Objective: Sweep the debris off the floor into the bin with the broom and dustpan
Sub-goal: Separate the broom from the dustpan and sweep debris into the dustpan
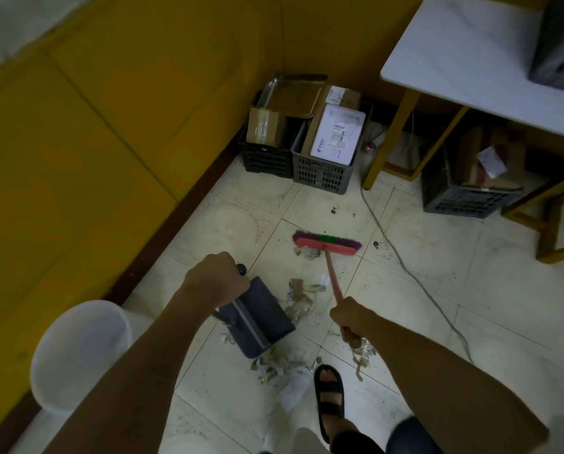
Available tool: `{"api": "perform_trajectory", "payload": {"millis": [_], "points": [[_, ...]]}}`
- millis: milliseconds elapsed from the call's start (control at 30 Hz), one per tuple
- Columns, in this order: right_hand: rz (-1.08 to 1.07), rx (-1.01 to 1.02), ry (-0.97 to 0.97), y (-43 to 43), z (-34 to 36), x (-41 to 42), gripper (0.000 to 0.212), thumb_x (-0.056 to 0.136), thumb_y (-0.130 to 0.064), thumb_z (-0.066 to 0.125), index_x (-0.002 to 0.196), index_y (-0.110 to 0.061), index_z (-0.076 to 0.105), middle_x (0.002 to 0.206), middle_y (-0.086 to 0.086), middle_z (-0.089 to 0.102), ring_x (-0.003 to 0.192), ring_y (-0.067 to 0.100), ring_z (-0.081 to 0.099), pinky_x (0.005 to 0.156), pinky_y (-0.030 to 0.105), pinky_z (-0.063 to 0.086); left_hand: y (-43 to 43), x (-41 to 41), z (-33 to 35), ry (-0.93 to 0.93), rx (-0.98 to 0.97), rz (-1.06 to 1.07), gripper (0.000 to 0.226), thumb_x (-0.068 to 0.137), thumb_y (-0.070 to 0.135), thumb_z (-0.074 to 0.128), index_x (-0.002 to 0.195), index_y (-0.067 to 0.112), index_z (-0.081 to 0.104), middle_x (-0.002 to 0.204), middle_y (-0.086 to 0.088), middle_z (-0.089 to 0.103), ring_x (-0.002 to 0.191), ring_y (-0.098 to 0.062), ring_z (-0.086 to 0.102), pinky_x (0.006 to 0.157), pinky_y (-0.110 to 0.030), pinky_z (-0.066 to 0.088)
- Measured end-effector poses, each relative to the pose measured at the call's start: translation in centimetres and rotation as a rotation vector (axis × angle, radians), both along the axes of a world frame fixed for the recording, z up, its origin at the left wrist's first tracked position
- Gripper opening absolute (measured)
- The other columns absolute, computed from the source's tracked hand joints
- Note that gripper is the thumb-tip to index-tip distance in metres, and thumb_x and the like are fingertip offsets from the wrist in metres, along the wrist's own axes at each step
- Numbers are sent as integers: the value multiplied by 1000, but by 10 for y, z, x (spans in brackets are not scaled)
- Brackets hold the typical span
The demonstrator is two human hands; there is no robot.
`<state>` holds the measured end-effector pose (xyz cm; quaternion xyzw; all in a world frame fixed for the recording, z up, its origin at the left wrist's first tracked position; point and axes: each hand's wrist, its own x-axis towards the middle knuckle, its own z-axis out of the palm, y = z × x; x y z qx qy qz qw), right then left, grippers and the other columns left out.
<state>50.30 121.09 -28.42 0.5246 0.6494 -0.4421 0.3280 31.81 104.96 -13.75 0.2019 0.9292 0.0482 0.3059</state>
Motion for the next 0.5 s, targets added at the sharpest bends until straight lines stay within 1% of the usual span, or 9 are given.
{"api": "perform_trajectory", "payload": {"millis": [100,167,233,333,433,500], "points": [[110,34,-21,-43,8,29,38,96,-15,46,130,3,44,71,5,57,52,14,54,45,23,45,-33,14,10,-12,11,-15,30,79,18,58,56,9,42,57,-5,47,52,-16,44,50,-24,31],[140,24,-36,-70,12,51,39,96,-14,45,131,2,42,71,5,55,51,13,52,43,22,43,-55,22,14,-7,24,-4,27,77,18,58,56,9,43,58,-6,49,53,-18,46,51,-24,33],[169,18,-44,-108,28,77,34,96,-13,44,127,3,45,68,4,53,49,13,50,42,21,43,-88,36,22,10,42,-2,26,77,17,59,57,8,44,59,-6,50,53,-17,46,51,-24,32],[232,30,-51,-152,29,111,27,97,-18,47,117,-1,54,67,1,52,50,11,48,53,25,49,-122,53,25,30,71,-5,26,75,16,60,57,7,44,59,-7,50,54,-19,46,53,-26,33],[214,33,-63,-193,32,140,35,97,-21,45,124,-1,53,74,1,55,57,12,53,51,20,43,-148,71,29,67,84,-31,26,75,16,60,57,8,44,60,-8,52,57,-22,51,53,-25,35],[156,31,-45,-206,39,154,34,95,-21,46,123,-2,52,76,1,56,58,12,55,50,20,44,-156,79,30,68,85,-35,25,77,16,60,58,9,46,61,-7,52,65,-25,58,55,-25,38]]}}
